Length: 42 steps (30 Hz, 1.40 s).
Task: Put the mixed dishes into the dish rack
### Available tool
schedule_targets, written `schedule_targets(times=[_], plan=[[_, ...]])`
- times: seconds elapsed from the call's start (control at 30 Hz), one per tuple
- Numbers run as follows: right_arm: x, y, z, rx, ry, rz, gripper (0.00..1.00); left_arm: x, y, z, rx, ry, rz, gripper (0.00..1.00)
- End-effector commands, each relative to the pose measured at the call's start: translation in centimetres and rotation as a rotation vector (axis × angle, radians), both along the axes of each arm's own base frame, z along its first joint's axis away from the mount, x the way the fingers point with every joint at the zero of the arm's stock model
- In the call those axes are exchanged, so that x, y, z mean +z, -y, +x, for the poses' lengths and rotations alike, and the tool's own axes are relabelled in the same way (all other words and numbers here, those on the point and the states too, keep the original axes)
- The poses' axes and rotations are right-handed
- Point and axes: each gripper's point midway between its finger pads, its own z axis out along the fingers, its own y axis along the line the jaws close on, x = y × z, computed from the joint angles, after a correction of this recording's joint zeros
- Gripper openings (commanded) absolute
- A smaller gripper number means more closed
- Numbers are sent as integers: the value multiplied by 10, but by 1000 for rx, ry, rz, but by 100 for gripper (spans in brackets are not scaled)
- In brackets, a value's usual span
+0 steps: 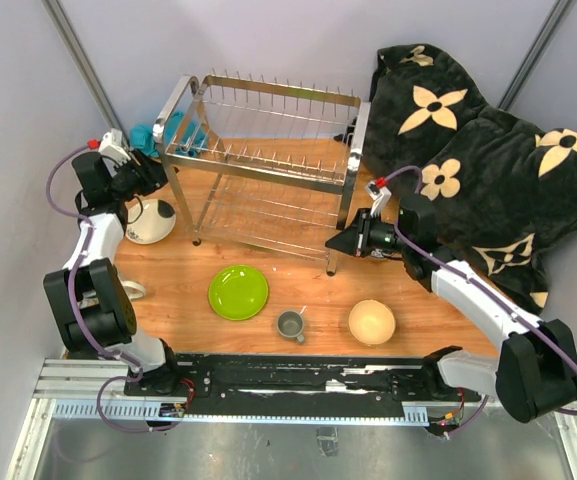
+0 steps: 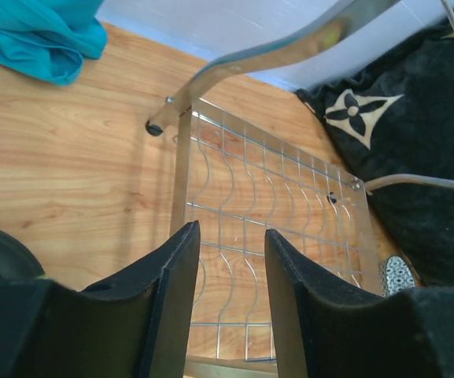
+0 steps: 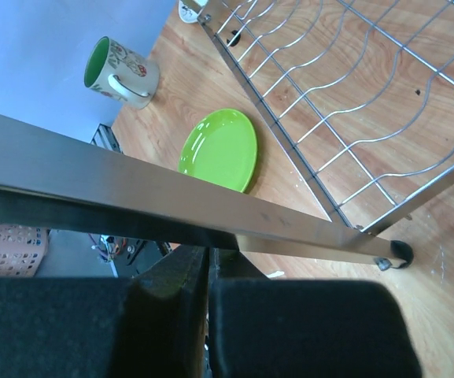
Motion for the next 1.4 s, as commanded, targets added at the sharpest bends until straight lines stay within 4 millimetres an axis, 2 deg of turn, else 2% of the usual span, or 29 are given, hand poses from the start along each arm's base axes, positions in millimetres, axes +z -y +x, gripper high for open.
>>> schedule_targets(times=[0.0, 0.17, 0.33, 0.6, 0.83, 0.97, 1.1, 1.23, 1.37], plan=[[34, -11, 15, 28, 103, 32, 1, 13, 12, 4, -114, 40, -33, 44], [30, -11, 21, 33, 95, 8, 1, 9, 23, 3, -204, 21, -78, 44], [20, -4, 30, 21, 80, -29, 1, 1, 36, -7, -271, 2, -103, 40], [6, 10, 58, 2, 77, -72, 1, -5, 47, -34, -300, -21, -96, 40], [3, 15, 77, -4, 82, -89, 1, 9, 70, -61, -363, 2, -98, 42], [2, 15, 80, 1, 78, -88, 1, 12, 80, -73, -377, 14, -92, 44], [1, 15, 78, 4, 74, -86, 1, 0, 70, -69, -318, -11, -30, 43], [-1, 18, 76, -1, 68, -93, 1, -5, 74, -66, -361, -42, -75, 38], [-6, 23, 80, -20, 57, -107, 1, -7, 79, -75, -374, -53, -91, 37]])
